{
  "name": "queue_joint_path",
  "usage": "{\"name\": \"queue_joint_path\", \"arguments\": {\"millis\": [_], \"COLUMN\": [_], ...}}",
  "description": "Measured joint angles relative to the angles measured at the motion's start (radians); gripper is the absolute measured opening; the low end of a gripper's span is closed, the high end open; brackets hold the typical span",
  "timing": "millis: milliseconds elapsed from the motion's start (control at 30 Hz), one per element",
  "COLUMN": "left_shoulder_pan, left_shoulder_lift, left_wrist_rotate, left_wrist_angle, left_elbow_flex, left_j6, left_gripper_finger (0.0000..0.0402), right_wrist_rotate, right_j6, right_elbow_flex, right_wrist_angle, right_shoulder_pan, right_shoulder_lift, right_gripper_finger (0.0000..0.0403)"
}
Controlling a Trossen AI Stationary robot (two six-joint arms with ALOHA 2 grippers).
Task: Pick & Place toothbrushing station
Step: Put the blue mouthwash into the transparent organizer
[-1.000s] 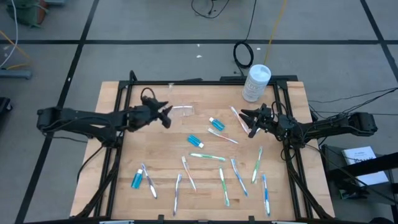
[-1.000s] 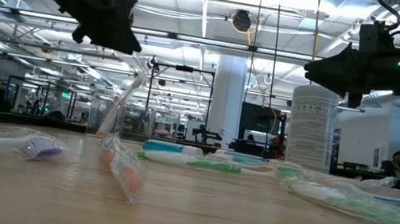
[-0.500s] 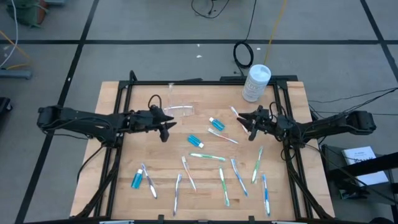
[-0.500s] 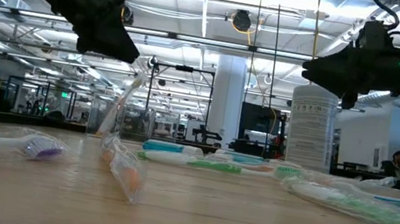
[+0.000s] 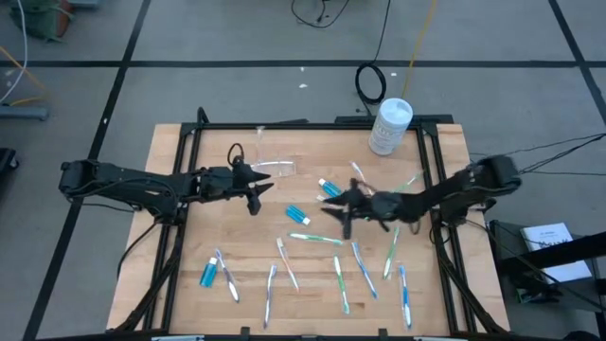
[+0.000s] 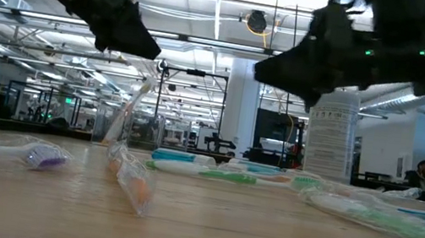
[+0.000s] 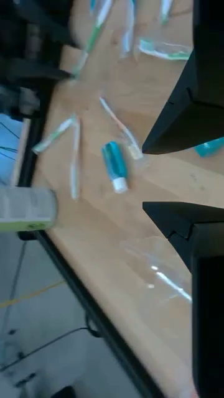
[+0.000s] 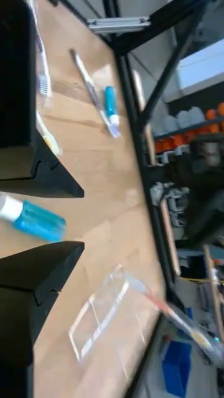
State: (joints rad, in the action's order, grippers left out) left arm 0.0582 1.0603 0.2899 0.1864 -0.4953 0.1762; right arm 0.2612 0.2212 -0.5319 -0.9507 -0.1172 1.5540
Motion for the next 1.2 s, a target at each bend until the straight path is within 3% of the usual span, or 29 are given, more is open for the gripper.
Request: {"name": "queue_joint_path", "arguments": {"millis": [167, 333, 767, 1200], "left_shoulder_pan": [0.000, 0.000, 0.000, 0.000], "left_shoulder_lift": [0.000, 0.000, 0.000, 0.000], "left_wrist_rotate": [0.000, -0.001, -0.002, -0.001], "left_wrist_angle": [0.034, 0.025, 0.022, 0.027], "left_elbow_flex": [0.000, 0.000, 0.000, 0.000], "left_j6": [-0.026, -0.017, 0.020, 0.021], "left_gripper_finger": [0.0136, 0.0136, 0.0136, 0.0136], "right_wrist_rotate": [0.007, 0.111, 0.127, 0.107], "right_j6": [0.005, 0.008, 0.157, 0.122], "right_elbow_flex": [-0.139, -0.220, -0.246, -0.270], "right_wrist_angle": [0.004, 0.034, 0.080, 0.081], "right_shoulder_pan": [-0.020, -0.041, -0.063, -0.055], "right_shoulder_lift": [0.214, 0.352, 0.448, 0.527], "right_gripper_finger": [0.0114, 0.0114, 0.0114, 0.0114]}}
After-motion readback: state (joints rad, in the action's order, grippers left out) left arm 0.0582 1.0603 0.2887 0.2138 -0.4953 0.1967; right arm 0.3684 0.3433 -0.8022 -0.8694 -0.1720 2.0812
